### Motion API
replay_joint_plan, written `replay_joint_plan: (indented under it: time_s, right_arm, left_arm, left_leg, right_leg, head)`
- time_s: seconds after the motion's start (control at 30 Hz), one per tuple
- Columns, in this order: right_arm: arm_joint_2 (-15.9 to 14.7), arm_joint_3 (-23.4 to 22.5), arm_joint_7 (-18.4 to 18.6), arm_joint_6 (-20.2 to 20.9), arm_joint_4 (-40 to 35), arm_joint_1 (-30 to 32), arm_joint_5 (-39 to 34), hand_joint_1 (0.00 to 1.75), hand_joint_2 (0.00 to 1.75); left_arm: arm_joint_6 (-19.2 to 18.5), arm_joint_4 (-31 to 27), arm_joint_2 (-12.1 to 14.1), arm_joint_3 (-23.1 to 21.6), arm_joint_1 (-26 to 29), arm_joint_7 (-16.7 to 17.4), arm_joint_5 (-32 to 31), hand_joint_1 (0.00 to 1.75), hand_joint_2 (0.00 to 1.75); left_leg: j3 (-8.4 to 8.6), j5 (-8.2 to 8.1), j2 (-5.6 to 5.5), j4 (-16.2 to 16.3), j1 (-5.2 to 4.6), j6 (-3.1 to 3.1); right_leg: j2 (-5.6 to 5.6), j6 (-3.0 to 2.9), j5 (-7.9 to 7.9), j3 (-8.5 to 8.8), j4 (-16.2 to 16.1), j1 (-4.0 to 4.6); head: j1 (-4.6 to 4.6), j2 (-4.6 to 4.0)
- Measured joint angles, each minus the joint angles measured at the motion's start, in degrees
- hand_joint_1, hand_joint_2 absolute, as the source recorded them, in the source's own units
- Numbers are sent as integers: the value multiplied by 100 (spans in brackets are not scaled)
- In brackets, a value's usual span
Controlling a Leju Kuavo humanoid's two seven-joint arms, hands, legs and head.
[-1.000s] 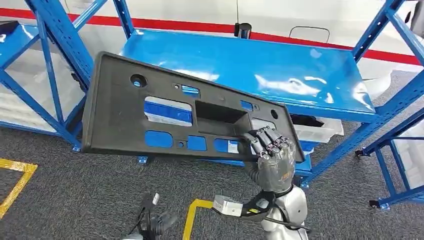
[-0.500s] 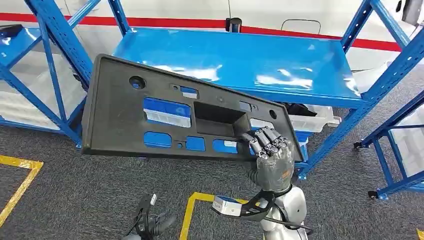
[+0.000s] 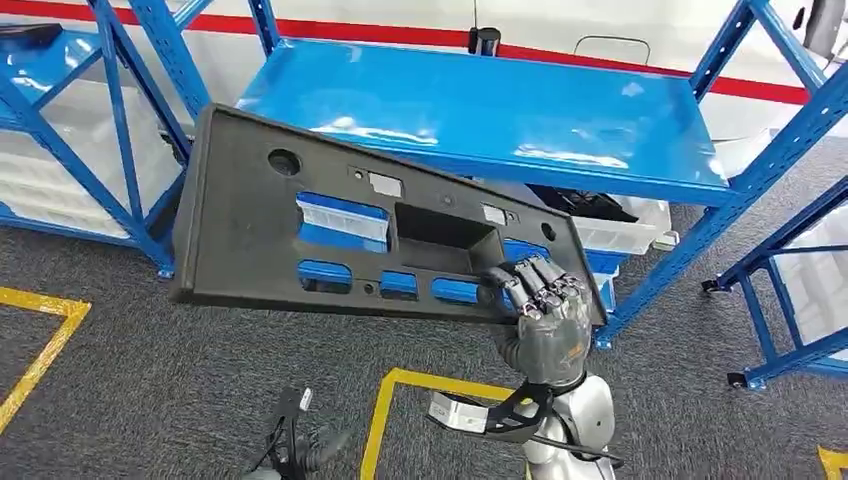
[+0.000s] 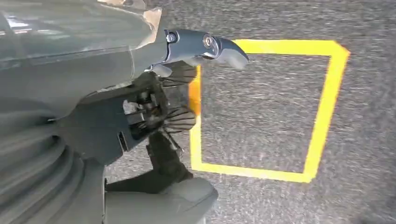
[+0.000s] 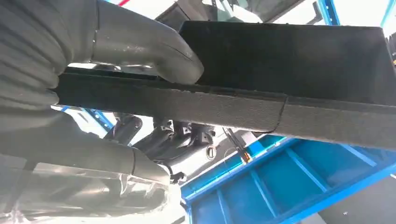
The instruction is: Take the parts from the cabinet and place them on the table.
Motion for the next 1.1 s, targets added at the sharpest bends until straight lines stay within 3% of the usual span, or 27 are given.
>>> replay_joint_plan:
  time_s: [0.07,0.1,0.13,0.23,0.27,0.3,0.37,0.4,0.43,0.47,0.5,0.53,0.6,0.63,0.67,0.73,0.77,0.8,0.83,0.87,0.93,0.97,1.0,1.03,1.1]
  right_arm:
    - [0,0,0,0,2,-6,0,175,175]
    - [0,2,0,0,2,-15,0,175,175]
    - [2,4,-2,0,2,-29,0,175,175]
    - [2,7,-4,0,17,-27,-13,175,175]
    - [2,13,-4,0,24,-26,-13,175,175]
    - [4,26,-4,0,31,-35,-20,175,175]
    - [7,50,-4,0,35,-45,-44,175,175]
    - [7,55,-4,0,44,-46,-48,175,175]
    - [7,57,-4,0,54,-43,-48,175,175]
    - [2,57,-4,0,70,-38,-46,175,175]
    - [2,57,-4,0,83,-32,-39,175,175]
    - [2,55,-4,0,90,-23,-20,175,175]
    - [4,50,-4,0,90,-9,39,175,175]
    - [7,50,-4,0,81,1,74,175,175]
    - [7,46,-4,0,63,12,96,175,175]
    - [7,44,-2,0,39,52,164,175,175]
    - [9,39,4,0,17,97,188,175,175]
    - [11,28,11,0,-44,141,214,175,175]
    - [7,26,11,0,-83,174,216,175,175]
    - [4,28,11,0,-101,185,216,175,175]
    - [-11,22,11,0,-123,236,216,175,175]
    - [-22,17,11,0,-127,268,216,175,175]
    - [-28,13,11,0,-127,291,216,175,175]
    - [-33,4,11,0,-127,303,216,175,175]
    - [-33,0,11,0,-147,305,216,175,175]
  left_arm:
    - [0,0,-2,4,1,0,2,0,175]
    - [0,-2,-2,7,-1,0,2,0,175]
    - [0,-11,0,11,0,-2,0,0,175]
    - [0,-15,-4,24,2,0,-9,0,175]
    - [-2,-15,-2,26,8,-2,-24,0,175]
    - [-2,-15,13,35,8,-2,-41,0,175]
    - [0,-15,17,74,20,-2,-55,0,175]
    - [2,-15,22,92,31,-7,-63,0,175]
    - [2,-15,33,100,46,-7,-87,0,175]
    - [-4,-15,39,109,71,-7,-101,0,175]
    - [-30,-15,50,122,95,-4,-128,0,175]
    - [-87,-15,63,127,112,0,-188,0,175]
    - [-171,-20,83,151,116,2,-271,0,175]
    - [-201,-28,107,183,115,2,-314,0,175]
    - [-236,-35,114,212,116,0,-372,0,175]
    - [-275,-37,144,262,137,2,-479,0,175]
    - [-284,-37,155,280,154,2,-514,0,175]
    - [-313,-44,164,308,165,9,-593,0,175]
    - [-343,-48,171,352,165,22,-658,0,175]
    - [-367,-48,181,378,165,26,-695,0,175]
    - [-387,-48,190,415,201,44,-717,0,175]
    - [-387,-48,203,428,215,46,-719,0,175]
    - [-387,-48,214,435,228,48,-726,0,175]
    - [-387,-48,216,446,234,52,-728,0,175]
    - [-389,-48,219,455,235,55,-730,0,175]
  left_leg:
    - [-93,78,-1,6,2,-41]
    - [-117,110,-4,20,2,-71]
    - [-158,134,-5,37,-29,-108]
    - [-180,242,6,34,-9,-207]
    - [-185,274,1,24,-8,-255]
    - [-239,175,-15,90,40,-282]
    - [-425,-473,-33,647,54,-354]
    - [-563,-775,-38,1119,56,-391]
    - [-678,-958,-38,1537,60,-422]
    - [-711,-989,-37,1804,68,-443]
    - [-625,-890,-35,1797,79,-450]
    - [-417,-710,-35,1555,92,-445]
    - [278,-412,-42,561,94,-388]
    - [568,-463,-62,159,85,-349]
    - [633,-472,-65,2,61,-337]
    - [587,-469,-62,-8,29,-314]
    - [575,-430,-60,-23,14,-257]
    - [565,-338,-33,-125,72,-151]
    - [523,-281,-2,-141,57,-105]
    - [453,-229,3,-136,59,-37]
    - [316,-137,21,-131,52,-47]
    - [249,-91,33,-126,53,-51]
    - [190,-46,38,-124,53,-62]
    - [125,1,40,-114,54,-83]
    - [12,56,38,-55,67,-134]
  right_leg:
    - [-3,99,292,619,-886,-17]
    - [-6,100,371,974,-1420,-23]
    - [0,51,262,1234,-1821,-4]
    - [25,-29,316,1132,-1791,59]
    - [24,-93,354,1061,-1812,52]
    - [9,-180,418,1110,-1833,-48]
    - [-1,-322,517,994,-1831,-22]
    - [-9,-335,566,930,-1829,-12]
    - [-11,-333,607,868,-1824,-6]
    - [-11,-332,654,809,-1821,-1]
    - [-8,-316,690,760,-1816,4]
    - [-6,-306,721,716,-1811,4]
    - [0,-265,771,667,-1794,8]
    - [-3,-238,788,648,-1788,19]
    - [-14,-201,814,624,-1779,54]
    - [-18,-98,886,589,-1782,32]
    - [-21,-65,930,589,-1797,31]
    - [-20,-33,912,558,-1776,89]
    - [-12,-61,721,427,-1600,54]
    - [-4,-115,459,290,-1257,54]
    - [-3,-141,-29,-32,-307,18]
    - [-3,-98,-112,-104,16,12]
    - [-4,-40,-69,-64,86,-2]
    - [-4,47,77,130,-123,-21]
    - [-10,161,386,786,-1099,-66]
  head:
    - [2,0]
    - [2,0]
    - [4,0]
    - [-20,0]
    - [-24,0]
    - [-6,0]
    - [-59,0]
    - [-52,0]
    - [-63,0]
    - [-57,0]
    - [-64,0]
    - [-68,0]
    - [-68,0]
    - [-68,0]
    - [-61,0]
    - [-83,0]
    - [-70,0]
    - [-68,0]
    - [-74,0]
    - [-24,0]
    - [-24,0]
    - [-6,0]
    - [-2,0]
    - [-7,0]
    - [-4,0]
